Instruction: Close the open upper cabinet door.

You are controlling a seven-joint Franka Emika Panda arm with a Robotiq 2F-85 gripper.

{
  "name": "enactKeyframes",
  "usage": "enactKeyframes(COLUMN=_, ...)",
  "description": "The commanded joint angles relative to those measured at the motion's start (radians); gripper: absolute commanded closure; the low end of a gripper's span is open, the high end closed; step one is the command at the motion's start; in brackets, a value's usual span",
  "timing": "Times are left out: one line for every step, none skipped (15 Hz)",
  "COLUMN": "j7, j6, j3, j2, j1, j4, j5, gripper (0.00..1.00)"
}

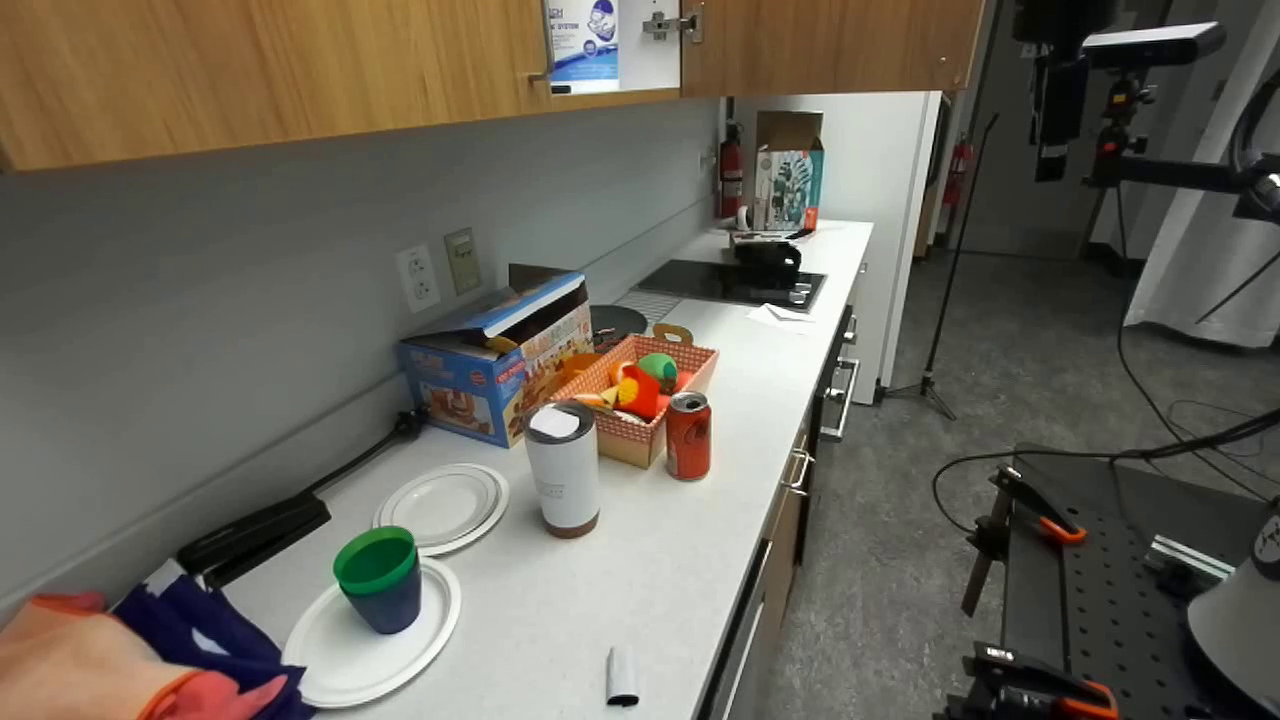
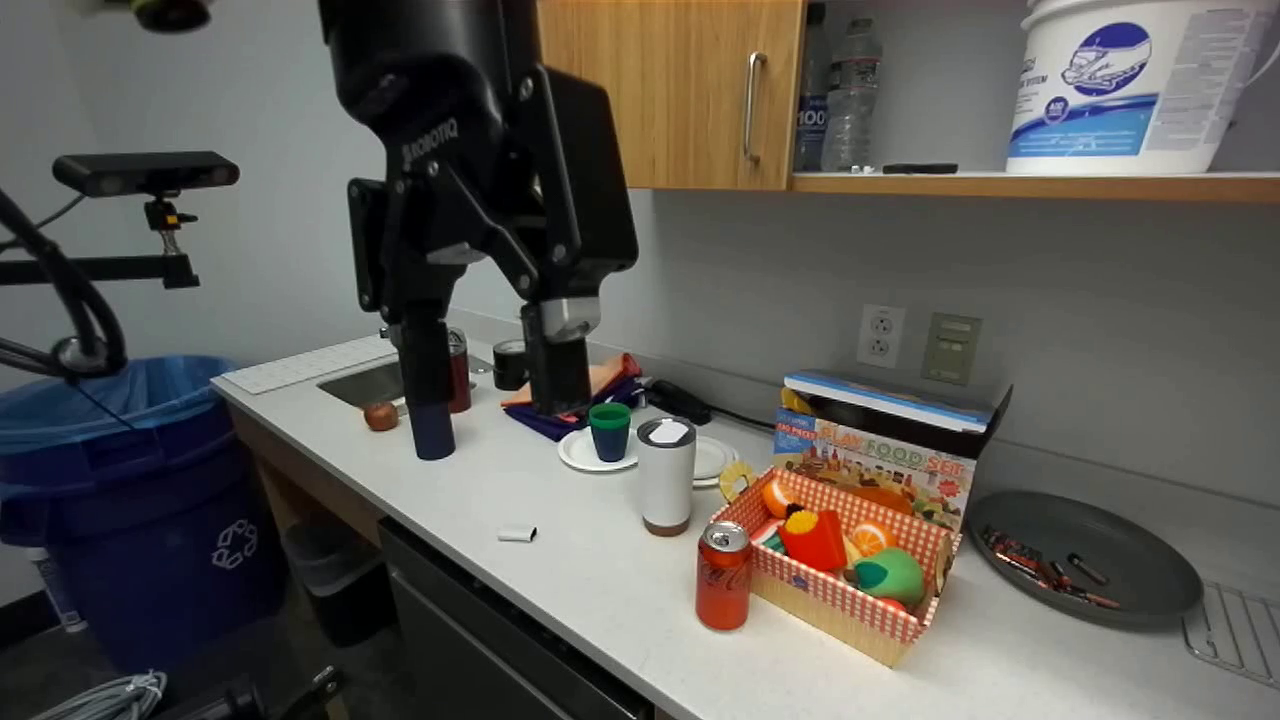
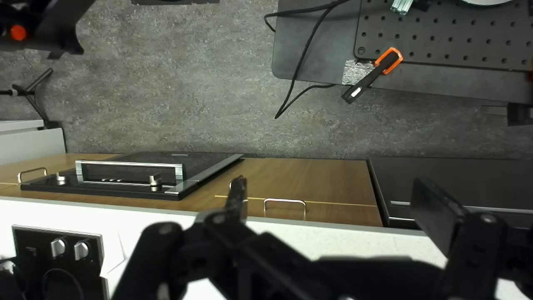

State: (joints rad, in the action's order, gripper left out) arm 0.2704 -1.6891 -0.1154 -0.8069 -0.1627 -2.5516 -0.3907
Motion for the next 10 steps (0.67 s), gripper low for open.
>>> enactKeyframes(j7=-0.015, j6=0.009, j3=-0.020, j2=-0.001, j1=0.028, j4=0.003, j5=-0.013, gripper=0.00)
enactKeyframes(j7=-0.029, j6=0.011, j3=-0.019, j2=0.008, j1=0.025, j4=0.014, j5=-0.004, gripper=0.00)
enactKeyframes(j7=-0.048, j6=0.011, j3=-0.020, j2=0.007, j1=0.022, j4=0.019, j5=0.006, gripper=0.00)
enactKeyframes(j7=-0.074, j6=0.016, j3=-0.025, j2=0.003, j1=0.017, j4=0.027, j5=0.025, gripper=0.00)
enactKeyframes(j7=-0.111, j6=0.012, j3=-0.025, j2=0.001, j1=0.006, j4=0.029, j5=0.032, gripper=0.00)
enactKeyframes(j7=-0.137, j6=0.013, j3=-0.031, j2=-0.006, j1=-0.001, j4=0.031, j5=0.038, gripper=0.00)
enactKeyframes(j7=-0.166, j6=0.011, j3=-0.036, j2=-0.016, j1=-0.010, j4=0.032, j5=0.039, gripper=0.00)
enactKeyframes(j7=-0.200, j6=0.011, j3=-0.040, j2=-0.027, j1=-0.020, j4=0.035, j5=0.039, gripper=0.00)
enactKeyframes(j7=-0.231, j6=0.023, j3=-0.039, j2=-0.046, j1=-0.032, j4=0.039, j5=0.033, gripper=0.00)
enactKeyframes(j7=-0.262, j6=0.024, j3=-0.038, j2=-0.055, j1=-0.044, j4=0.044, j5=0.024, gripper=0.00)
